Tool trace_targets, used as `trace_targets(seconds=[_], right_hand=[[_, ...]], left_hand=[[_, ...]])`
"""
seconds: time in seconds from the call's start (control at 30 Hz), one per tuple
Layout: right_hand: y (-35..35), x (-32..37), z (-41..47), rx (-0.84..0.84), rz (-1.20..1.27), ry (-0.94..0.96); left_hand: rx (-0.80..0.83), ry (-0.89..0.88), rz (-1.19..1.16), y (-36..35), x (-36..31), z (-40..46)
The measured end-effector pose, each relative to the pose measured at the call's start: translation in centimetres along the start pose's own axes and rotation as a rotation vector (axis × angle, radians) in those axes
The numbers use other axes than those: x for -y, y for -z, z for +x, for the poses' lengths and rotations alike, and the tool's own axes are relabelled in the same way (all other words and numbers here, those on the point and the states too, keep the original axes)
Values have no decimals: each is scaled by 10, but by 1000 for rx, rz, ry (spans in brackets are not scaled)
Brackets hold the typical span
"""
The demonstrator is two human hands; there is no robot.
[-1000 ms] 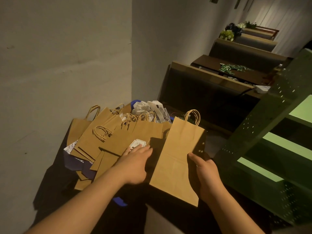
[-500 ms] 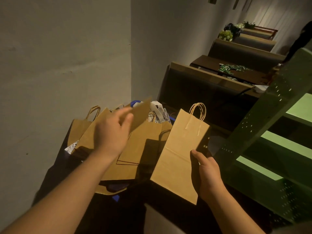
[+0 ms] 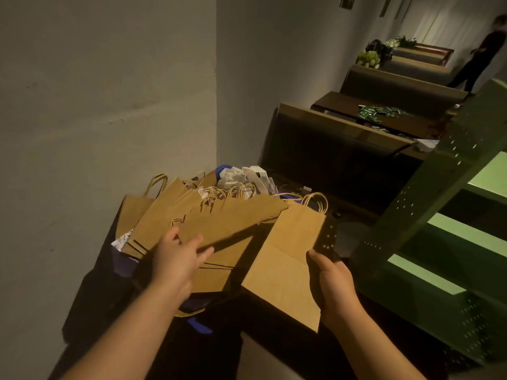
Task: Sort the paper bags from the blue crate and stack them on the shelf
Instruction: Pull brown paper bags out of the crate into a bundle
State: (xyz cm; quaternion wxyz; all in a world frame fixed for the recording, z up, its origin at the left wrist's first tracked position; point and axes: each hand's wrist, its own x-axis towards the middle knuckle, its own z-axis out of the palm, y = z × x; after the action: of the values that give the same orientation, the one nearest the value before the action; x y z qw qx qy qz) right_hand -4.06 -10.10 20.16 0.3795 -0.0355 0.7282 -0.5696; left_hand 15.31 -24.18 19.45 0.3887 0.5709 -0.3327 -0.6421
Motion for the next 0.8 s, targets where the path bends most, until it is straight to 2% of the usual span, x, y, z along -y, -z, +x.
trace_targets(seconds=[0.1, 0.17, 0.23, 0.27, 0.4, 0.5, 0.67, 0.8], right_hand=[[1, -4, 1, -15, 5, -13], [2, -5, 1, -24, -3, -20], [2, -6, 3, -27, -5, -30], [1, -6, 3, -29, -6, -35], [1, -7, 4, -45, 2, -34], [1, -9, 3, -46, 9, -23], [4, -12, 2, -47, 0, -10], [8, -12, 1, -47, -9, -12]], left_hand=[[179, -20, 529, 16, 9, -1], [326, -116, 960, 28, 4, -3], [389, -255, 1259, 33, -3, -4], [363, -305, 1305, 31, -7, -1], [186, -415, 1200, 0, -15, 25], [182, -474, 1309, -30, -7, 53], [258, -312, 1543, -60, 6, 71], [227, -261, 1614, -65, 13, 74]])
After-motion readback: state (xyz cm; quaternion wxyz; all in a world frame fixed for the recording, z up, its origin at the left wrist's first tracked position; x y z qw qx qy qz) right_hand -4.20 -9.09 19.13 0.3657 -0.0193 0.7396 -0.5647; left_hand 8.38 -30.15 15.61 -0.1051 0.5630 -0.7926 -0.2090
